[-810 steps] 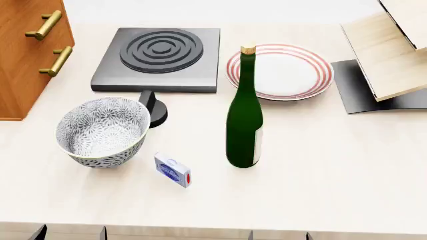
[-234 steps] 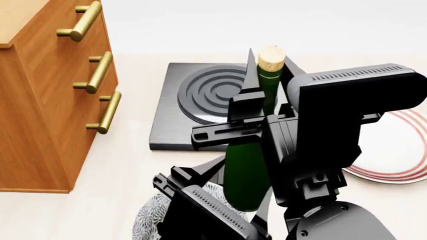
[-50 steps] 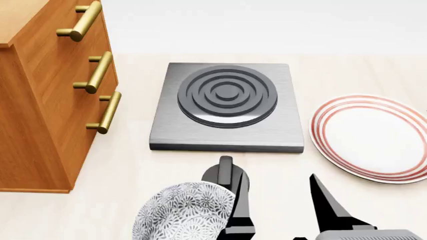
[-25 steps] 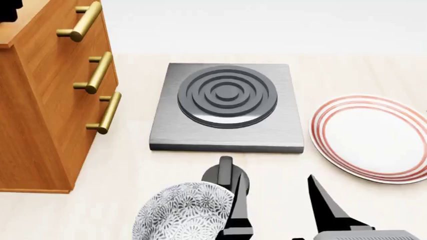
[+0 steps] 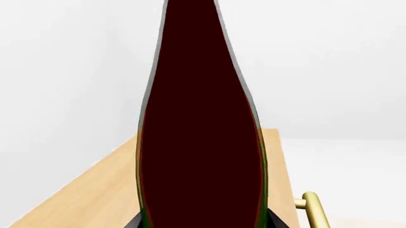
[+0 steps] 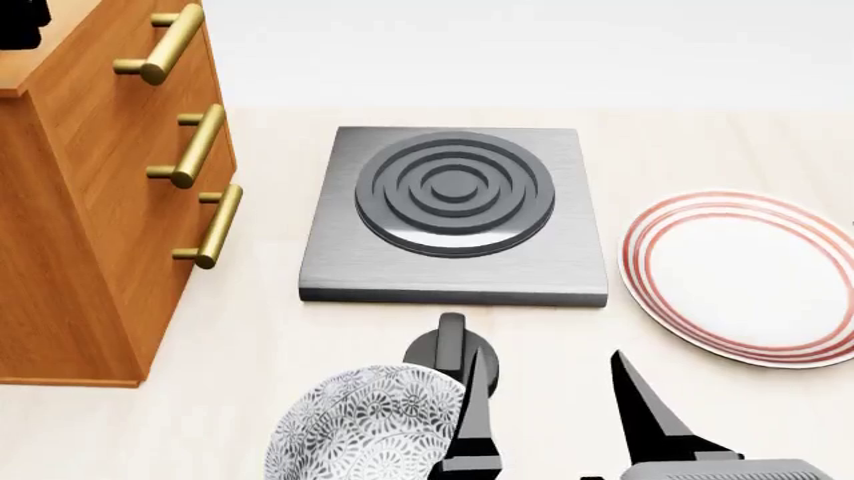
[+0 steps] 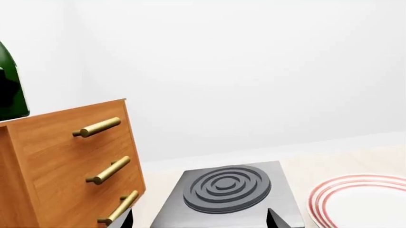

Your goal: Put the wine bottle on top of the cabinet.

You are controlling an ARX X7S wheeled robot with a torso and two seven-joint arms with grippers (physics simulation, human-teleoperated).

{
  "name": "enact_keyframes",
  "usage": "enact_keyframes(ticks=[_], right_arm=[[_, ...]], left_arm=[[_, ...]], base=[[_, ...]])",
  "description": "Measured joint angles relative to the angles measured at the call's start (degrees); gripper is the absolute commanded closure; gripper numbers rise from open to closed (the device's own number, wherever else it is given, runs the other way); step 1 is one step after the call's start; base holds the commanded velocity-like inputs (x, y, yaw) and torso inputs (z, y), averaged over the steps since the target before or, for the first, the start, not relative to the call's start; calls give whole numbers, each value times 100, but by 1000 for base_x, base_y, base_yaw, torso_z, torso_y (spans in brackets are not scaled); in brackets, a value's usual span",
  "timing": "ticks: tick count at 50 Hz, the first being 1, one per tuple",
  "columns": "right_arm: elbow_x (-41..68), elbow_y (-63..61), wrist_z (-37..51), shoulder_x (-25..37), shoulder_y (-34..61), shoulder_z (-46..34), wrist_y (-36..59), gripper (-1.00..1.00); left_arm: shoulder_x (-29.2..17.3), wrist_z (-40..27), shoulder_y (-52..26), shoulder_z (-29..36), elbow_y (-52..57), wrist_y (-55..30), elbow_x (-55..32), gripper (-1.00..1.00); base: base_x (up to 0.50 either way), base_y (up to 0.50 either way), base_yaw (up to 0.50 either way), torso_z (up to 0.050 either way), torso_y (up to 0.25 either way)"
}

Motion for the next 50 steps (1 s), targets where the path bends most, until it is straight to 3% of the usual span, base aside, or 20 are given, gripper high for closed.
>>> enact_keyframes(ticks=[33, 34, 50], right_arm=[[11, 61, 36, 47, 17, -67, -64, -100], [10, 62, 37, 48, 17, -70, -66, -100], [32, 30, 78, 75, 19, -99, -64, -100]], left_arm=[[82, -53, 383, -202, -32, 797, 191, 100], [82, -47, 388, -205, -32, 805, 197, -100], [94, -29, 574, -157, -108, 805, -272, -100]], base=[[1, 0, 0, -1, 0], [0, 0, -3, 0, 0], [0, 0, 0, 0, 0]])
